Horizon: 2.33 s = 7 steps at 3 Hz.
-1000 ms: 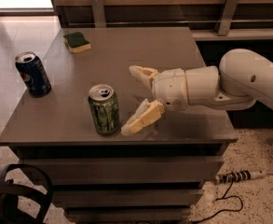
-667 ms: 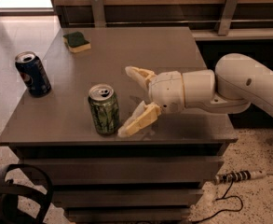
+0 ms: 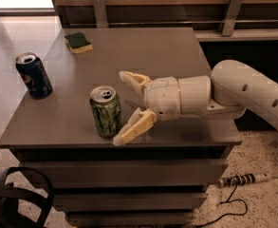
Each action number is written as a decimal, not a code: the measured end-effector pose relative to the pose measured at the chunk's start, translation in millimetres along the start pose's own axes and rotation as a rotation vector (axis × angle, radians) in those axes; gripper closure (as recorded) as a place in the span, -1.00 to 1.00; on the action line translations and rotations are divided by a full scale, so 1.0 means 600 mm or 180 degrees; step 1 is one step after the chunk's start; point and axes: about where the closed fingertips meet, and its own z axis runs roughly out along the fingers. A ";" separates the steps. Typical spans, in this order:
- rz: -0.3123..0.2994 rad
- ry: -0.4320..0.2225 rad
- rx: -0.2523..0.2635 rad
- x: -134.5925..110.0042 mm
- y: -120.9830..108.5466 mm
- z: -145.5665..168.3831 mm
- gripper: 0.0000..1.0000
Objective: Move green can near sponge
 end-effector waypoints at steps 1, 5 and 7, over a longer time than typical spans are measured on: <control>0.0104 0.0032 -0.0112 0.005 0.009 0.021 -1.00; 0.0081 0.0031 -0.0161 -0.003 0.015 0.033 0.76; 0.0075 0.0031 -0.0174 -0.005 0.017 0.036 1.00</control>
Offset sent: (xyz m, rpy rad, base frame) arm -0.0038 0.0109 -0.0052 -0.0119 0.0354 0.0246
